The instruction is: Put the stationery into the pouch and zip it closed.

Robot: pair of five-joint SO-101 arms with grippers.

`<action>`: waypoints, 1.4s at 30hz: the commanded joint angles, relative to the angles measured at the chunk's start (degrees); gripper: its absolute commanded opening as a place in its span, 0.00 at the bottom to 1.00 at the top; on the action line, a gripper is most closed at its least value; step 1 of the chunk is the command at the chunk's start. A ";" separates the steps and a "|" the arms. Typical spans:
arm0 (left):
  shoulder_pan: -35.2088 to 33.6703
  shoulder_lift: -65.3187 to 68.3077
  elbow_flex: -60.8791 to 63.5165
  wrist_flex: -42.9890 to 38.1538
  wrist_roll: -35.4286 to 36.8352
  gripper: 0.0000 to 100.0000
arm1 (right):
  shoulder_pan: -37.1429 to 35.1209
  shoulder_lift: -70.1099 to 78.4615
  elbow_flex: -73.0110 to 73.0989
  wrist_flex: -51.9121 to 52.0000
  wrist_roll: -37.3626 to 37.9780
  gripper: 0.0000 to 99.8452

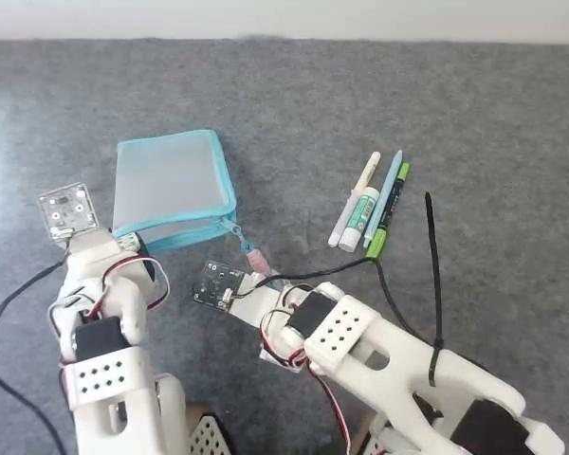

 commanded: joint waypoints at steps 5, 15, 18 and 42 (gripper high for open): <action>0.00 0.62 -3.03 0.53 1.05 0.01 | 16.57 6.90 -7.56 -1.45 0.79 0.29; 0.35 0.62 -3.30 1.05 0.97 0.01 | 28.18 11.82 -21.27 4.09 0.88 0.29; 0.35 0.62 -3.38 0.97 0.97 0.01 | 24.84 6.99 -19.16 6.90 0.97 0.29; 0.09 0.44 -3.12 1.23 -0.18 0.01 | 11.65 8.13 -4.04 -6.90 17.76 0.29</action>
